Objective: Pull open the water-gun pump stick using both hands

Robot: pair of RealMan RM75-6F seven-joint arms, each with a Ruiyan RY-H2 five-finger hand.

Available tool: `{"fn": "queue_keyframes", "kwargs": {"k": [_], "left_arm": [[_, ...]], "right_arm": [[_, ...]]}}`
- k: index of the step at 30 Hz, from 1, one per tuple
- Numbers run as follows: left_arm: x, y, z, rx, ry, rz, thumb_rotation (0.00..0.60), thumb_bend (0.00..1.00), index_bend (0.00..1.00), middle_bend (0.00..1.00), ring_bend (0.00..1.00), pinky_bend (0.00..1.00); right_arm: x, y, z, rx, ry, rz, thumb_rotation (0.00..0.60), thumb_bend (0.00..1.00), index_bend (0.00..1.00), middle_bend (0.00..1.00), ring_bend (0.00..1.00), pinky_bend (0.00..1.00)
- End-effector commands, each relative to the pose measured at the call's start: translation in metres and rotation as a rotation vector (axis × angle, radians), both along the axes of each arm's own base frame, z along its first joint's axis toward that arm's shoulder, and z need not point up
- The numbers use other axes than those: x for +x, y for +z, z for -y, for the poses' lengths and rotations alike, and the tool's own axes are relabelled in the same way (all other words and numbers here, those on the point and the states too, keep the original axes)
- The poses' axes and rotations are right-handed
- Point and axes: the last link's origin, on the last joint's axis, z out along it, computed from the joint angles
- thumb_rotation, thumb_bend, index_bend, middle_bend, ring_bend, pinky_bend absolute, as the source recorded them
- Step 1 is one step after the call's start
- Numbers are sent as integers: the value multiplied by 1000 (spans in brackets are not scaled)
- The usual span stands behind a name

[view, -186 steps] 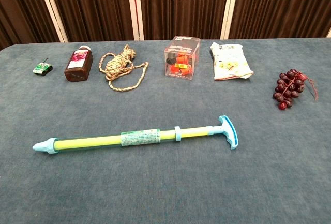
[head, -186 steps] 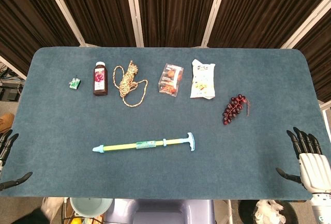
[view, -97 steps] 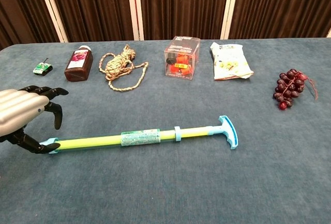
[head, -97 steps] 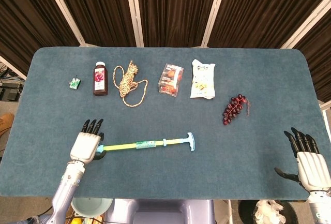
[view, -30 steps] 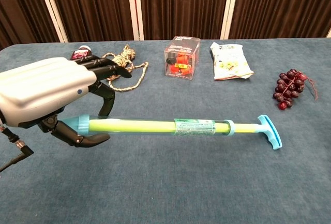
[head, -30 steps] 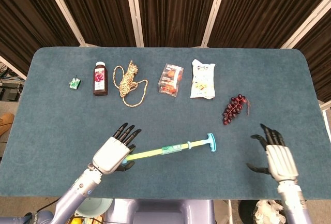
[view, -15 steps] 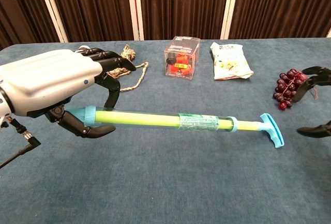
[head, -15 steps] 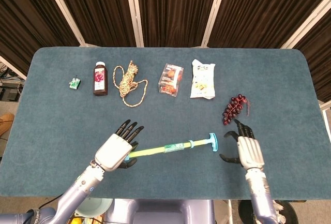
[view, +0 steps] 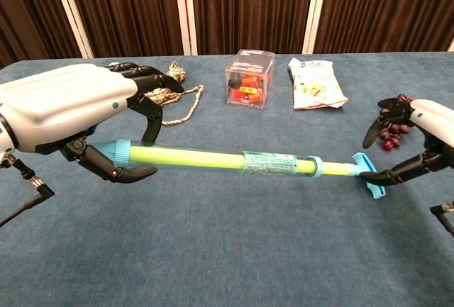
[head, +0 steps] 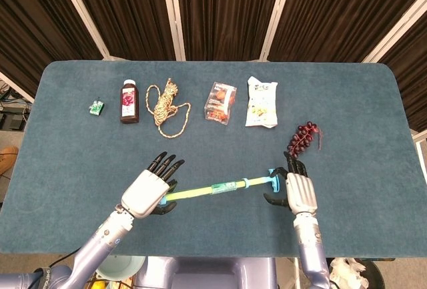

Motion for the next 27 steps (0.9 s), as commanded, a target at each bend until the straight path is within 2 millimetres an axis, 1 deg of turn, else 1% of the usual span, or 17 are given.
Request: {"fn": "queue_keyframes", "kwargs": {"k": [1, 8, 15, 27], "left_arm": [[1, 0, 0, -4, 3, 7, 600, 393, 609, 71, 0, 20], [4, 2, -1, 1, 4, 15, 600, 393, 609, 71, 0, 20], [7, 4, 0, -2, 2, 23, 600, 393, 609, 71, 0, 20], [12, 4, 4, -17, -16, 26, 600, 393, 610, 71, 0, 20]], "right_arm": [[3, -5, 3, 3, 0, -4, 600, 238, 462, 35, 0, 0], [5, -16, 5, 9, -10, -15, 600, 246, 480, 40, 0, 0], [3, -21, 6, 10, -22, -17, 600, 245, 481, 40, 0, 0], [7, -29, 13, -7, -26, -20, 600, 245, 481, 40, 0, 0]]}}
